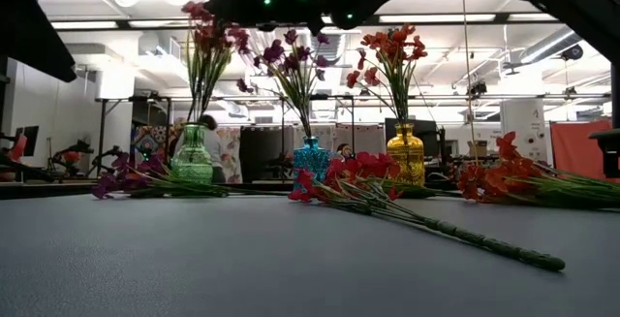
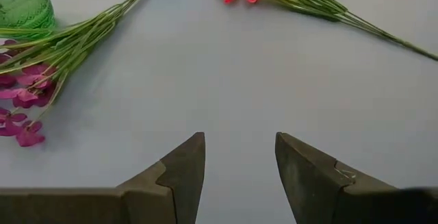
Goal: Sort flowers into vase by color
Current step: Put the left pink flower into the green vase
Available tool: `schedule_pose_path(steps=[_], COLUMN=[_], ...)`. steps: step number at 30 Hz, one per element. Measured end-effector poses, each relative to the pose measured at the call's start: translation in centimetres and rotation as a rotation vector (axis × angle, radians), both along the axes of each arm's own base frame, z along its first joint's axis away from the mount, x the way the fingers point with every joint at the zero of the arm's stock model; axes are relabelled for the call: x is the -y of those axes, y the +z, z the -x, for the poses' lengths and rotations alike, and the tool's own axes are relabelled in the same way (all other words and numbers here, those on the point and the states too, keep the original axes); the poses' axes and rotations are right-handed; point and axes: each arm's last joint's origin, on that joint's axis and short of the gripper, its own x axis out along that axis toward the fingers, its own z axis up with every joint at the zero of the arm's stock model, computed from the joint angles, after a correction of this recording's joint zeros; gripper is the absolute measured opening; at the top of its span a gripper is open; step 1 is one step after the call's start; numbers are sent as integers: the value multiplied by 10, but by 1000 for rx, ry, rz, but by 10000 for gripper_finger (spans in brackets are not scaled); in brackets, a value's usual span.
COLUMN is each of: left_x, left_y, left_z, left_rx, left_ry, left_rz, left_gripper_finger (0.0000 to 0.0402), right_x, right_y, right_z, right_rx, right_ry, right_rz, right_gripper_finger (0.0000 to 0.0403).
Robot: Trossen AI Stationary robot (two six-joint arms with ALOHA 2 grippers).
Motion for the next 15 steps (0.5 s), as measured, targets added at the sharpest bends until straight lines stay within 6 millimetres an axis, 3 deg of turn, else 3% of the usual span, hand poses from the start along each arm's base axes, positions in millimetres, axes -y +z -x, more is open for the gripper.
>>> schedule_pose_path(steps=[6,15], left_x=[0,0], left_y=[0,-1], left_z=[0,0], left_rx=[-1,-3], left_ry=[0,0], left_rz=[-1,-5], left_gripper_finger=[161,161], right_x=[3,4], right_y=[-1,-3], right_z=[-12,-13], right_rx=[-46,-113], right_ry=[-1,-2], right_rz=[-13,-31], right_gripper_finger=[15,15])
